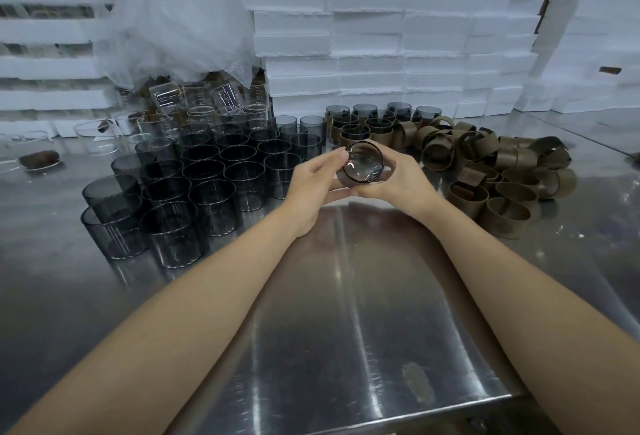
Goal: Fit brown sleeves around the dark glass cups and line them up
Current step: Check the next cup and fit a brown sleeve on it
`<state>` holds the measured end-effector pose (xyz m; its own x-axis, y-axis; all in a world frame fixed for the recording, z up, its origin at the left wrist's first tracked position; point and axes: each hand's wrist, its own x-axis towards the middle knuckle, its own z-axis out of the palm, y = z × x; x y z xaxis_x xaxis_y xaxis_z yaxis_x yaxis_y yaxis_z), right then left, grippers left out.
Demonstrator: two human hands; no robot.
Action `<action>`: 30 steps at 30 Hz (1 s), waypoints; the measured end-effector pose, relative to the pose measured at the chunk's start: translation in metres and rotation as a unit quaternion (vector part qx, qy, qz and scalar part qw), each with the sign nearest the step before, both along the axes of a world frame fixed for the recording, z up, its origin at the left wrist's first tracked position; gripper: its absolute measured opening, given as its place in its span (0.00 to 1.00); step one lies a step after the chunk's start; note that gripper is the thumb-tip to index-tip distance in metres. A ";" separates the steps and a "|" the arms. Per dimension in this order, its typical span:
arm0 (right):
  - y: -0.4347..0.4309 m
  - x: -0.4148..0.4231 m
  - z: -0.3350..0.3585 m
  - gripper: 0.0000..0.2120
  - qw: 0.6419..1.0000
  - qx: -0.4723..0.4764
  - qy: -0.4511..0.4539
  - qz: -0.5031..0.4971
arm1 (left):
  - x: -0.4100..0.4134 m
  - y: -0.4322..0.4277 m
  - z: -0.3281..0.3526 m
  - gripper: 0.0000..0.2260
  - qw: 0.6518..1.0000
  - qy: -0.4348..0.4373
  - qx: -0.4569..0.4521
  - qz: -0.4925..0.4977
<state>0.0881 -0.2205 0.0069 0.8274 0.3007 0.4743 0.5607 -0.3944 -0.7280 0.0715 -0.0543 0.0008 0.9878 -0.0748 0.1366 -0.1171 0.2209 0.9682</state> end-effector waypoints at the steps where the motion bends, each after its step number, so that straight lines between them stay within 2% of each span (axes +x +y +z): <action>1: 0.001 -0.001 0.001 0.28 1.000 -0.007 -0.005 0.001 | -0.001 0.000 0.001 0.10 1.000 0.000 -0.007 0.002; 4: 0.003 -0.006 0.003 0.32 0.999 -0.036 -0.038 0.005 | -0.002 0.001 0.003 0.04 1.000 -0.001 -0.020 0.011; 7: 0.006 -0.008 0.005 0.33 0.993 -0.079 -0.093 -0.002 | -0.002 0.001 0.002 0.05 1.000 -0.010 -0.018 0.017; 9: 0.008 -0.007 0.003 0.33 0.992 -0.075 -0.100 -0.006 | -0.001 0.000 0.002 0.07 0.999 -0.013 -0.021 0.022; 13: 0.011 -0.003 -0.004 0.33 0.996 -0.032 -0.075 -0.019 | 0.001 -0.001 0.006 0.13 0.997 0.029 -0.056 0.038; 18: 0.013 0.002 -0.009 0.33 0.999 0.008 -0.031 -0.015 | 0.001 -0.002 0.006 0.13 0.997 0.027 -0.060 0.046; 20: 0.016 0.002 -0.008 0.34 0.998 0.052 0.002 -0.022 | 0.000 -0.003 0.006 0.16 0.998 0.015 -0.043 0.048; 22: 0.017 0.001 -0.005 0.33 0.989 0.136 0.055 -0.029 | -0.002 -0.004 0.007 0.16 0.999 -0.010 -0.009 0.051; 25: 0.019 -0.002 0.002 0.23 0.944 0.275 0.182 0.018 | -0.003 -0.006 0.006 0.12 0.995 -0.059 0.063 0.051; 26: 0.021 -0.003 0.004 0.24 0.920 0.311 0.235 0.046 | -0.003 -0.006 0.005 0.11 0.992 -0.076 0.083 0.049; 30: 0.025 -0.008 0.007 0.29 0.781 0.432 0.425 0.152 | -0.004 -0.005 0.001 0.23 0.972 -0.158 0.164 0.056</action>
<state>0.0805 -0.1951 0.0136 0.9064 0.4160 -0.0728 -0.2977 0.5072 -0.8088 0.0671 -0.0590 0.0019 0.9047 -0.0609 0.4218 -0.4261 -0.1249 0.8960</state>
